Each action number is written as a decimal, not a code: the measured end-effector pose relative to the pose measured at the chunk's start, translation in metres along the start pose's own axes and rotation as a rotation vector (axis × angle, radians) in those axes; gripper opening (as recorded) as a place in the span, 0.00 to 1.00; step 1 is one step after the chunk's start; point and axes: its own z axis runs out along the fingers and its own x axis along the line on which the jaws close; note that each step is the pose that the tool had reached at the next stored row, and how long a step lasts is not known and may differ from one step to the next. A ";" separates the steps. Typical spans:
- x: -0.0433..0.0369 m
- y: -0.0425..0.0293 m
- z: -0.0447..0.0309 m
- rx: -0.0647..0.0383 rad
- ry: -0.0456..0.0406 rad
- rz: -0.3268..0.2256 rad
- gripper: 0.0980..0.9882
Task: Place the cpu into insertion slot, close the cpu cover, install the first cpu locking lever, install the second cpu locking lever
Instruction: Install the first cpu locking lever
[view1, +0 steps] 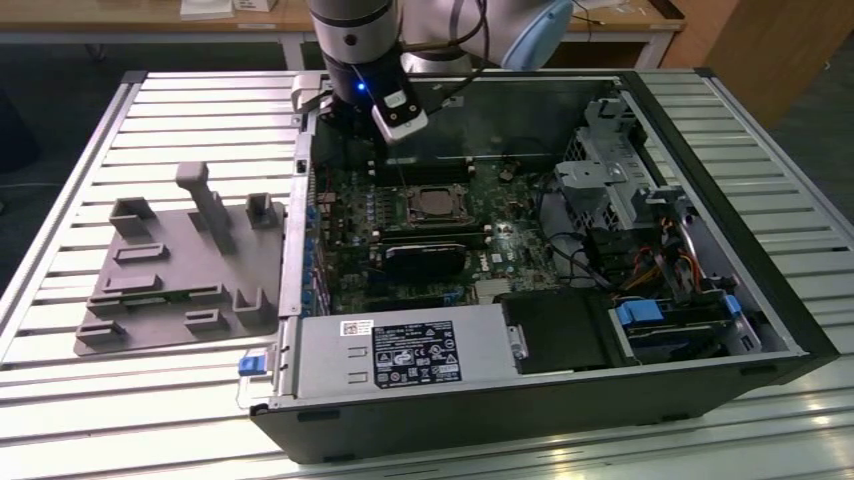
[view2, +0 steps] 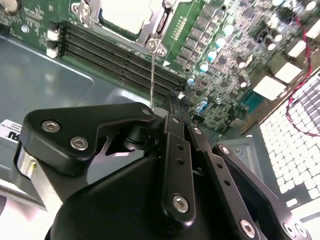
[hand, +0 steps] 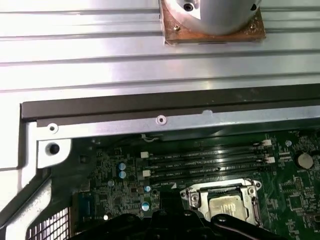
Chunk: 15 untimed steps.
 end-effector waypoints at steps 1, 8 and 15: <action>0.0001 -0.0002 0.0007 -0.007 0.0007 0.001 0.00; -0.0023 -0.0006 0.0040 -0.029 0.0025 0.005 0.00; -0.0141 0.0002 0.0068 -0.030 0.0020 0.007 0.00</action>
